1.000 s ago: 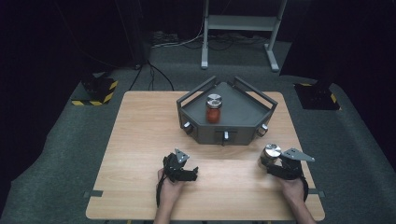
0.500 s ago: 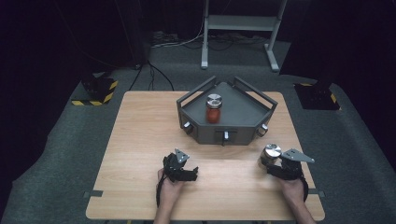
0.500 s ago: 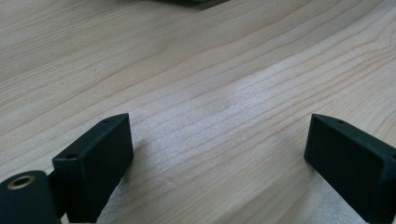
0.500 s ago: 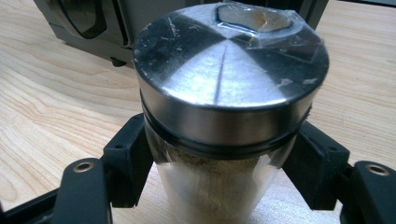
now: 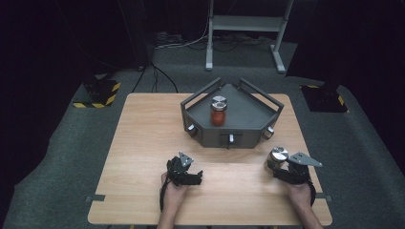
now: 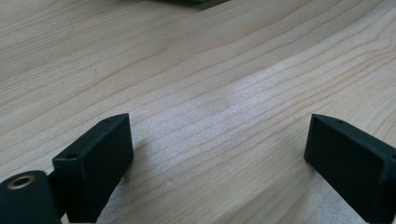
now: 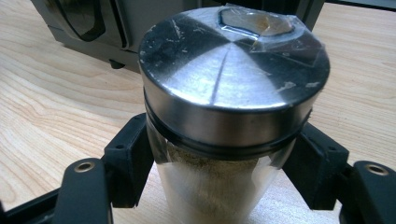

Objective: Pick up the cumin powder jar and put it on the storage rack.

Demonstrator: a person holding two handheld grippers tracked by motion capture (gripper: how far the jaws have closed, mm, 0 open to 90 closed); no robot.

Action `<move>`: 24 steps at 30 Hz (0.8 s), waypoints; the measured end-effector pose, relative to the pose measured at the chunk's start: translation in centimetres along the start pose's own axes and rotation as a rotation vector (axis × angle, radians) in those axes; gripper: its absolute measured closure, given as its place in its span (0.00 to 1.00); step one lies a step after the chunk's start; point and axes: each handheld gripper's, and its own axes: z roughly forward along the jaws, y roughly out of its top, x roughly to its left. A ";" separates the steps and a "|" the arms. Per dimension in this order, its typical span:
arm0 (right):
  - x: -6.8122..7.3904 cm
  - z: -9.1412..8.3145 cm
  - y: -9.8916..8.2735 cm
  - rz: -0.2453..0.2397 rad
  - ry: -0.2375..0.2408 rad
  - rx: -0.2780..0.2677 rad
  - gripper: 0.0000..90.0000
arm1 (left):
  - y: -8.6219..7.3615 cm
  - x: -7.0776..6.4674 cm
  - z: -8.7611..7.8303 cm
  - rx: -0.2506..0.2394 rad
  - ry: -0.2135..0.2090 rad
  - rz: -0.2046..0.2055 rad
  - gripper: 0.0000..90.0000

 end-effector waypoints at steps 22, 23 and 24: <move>-0.3 -1.6 1.7 -0.046 0.044 -0.024 0.34 | 0.0 0.0 0.0 0.000 0.000 0.000 0.09; -0.3 -1.8 1.8 -0.050 0.046 -0.027 0.34 | 0.0 0.0 0.0 0.000 0.000 0.000 0.09; -0.3 -1.9 2.0 -0.053 0.049 -0.030 0.34 | 0.0 0.0 0.0 0.000 0.000 0.000 0.09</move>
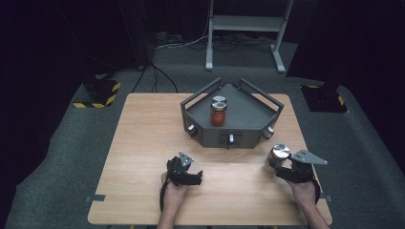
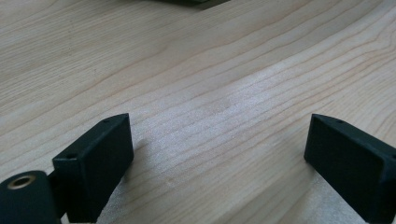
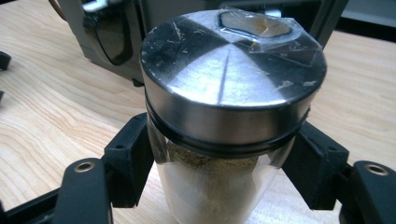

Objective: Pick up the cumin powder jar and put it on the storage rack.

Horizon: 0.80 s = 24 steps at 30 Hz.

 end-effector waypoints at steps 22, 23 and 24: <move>-1.3 -1.4 4.9 -0.036 0.098 -0.035 0.35 | 0.0 0.0 0.0 0.000 0.000 -0.001 0.09; -1.3 -1.5 5.1 -0.038 0.101 -0.036 0.35 | 0.0 0.0 0.0 0.000 0.000 -0.001 0.09; -1.3 -1.6 5.4 -0.042 0.105 -0.039 0.35 | 0.0 0.0 0.0 0.000 0.000 -0.001 0.09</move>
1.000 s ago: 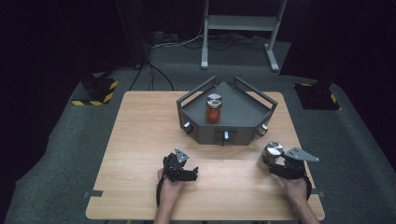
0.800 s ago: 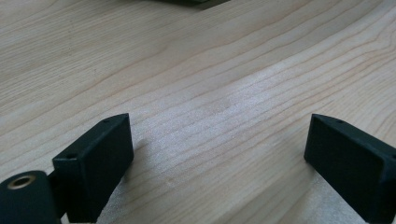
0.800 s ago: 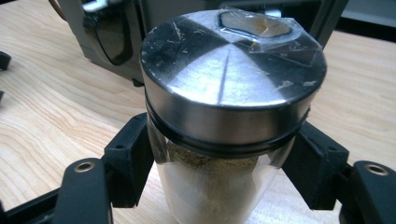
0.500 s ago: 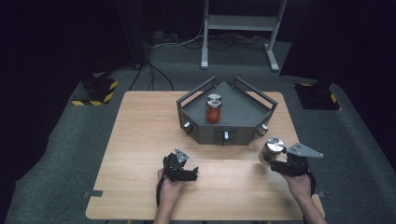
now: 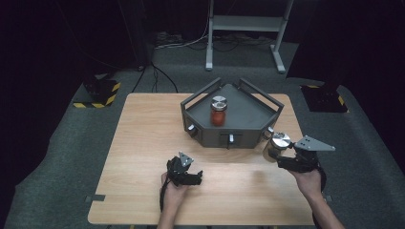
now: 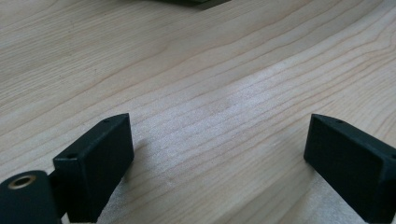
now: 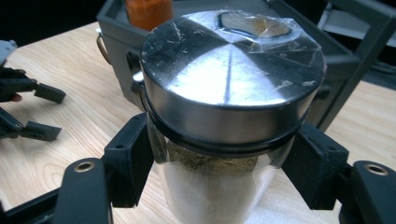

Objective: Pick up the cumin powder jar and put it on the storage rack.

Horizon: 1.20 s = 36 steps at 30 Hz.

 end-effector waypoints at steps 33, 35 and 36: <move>-0.9 1.0 7.1 -0.044 0.050 -0.060 0.35 | 0.0 0.0 0.0 0.000 0.001 -0.001 0.09; -1.0 1.3 7.4 -0.045 0.049 -0.059 0.35 | 0.0 0.0 0.0 -0.001 0.001 0.001 0.09; -1.0 1.6 7.6 -0.043 0.048 -0.057 0.35 | 0.0 0.0 0.0 0.000 0.002 0.004 0.10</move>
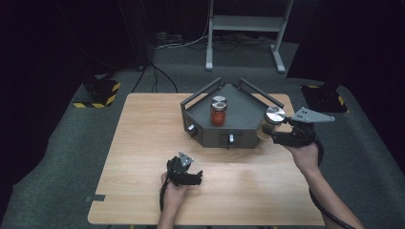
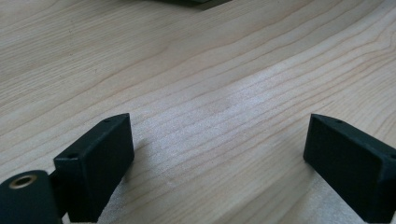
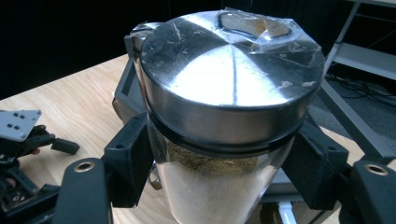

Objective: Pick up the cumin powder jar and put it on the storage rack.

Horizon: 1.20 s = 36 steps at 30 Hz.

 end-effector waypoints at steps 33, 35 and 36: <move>0.4 8.6 3.4 0.040 -0.055 0.063 0.34 | -0.1 0.1 0.0 -0.006 -0.003 -0.011 0.10; 0.5 9.1 3.4 0.044 -0.057 0.065 0.34 | -0.1 0.1 0.0 -0.006 -0.004 -0.012 0.10; 0.6 9.4 3.4 0.046 -0.059 0.068 0.35 | -0.1 0.1 0.0 -0.006 -0.004 -0.012 0.10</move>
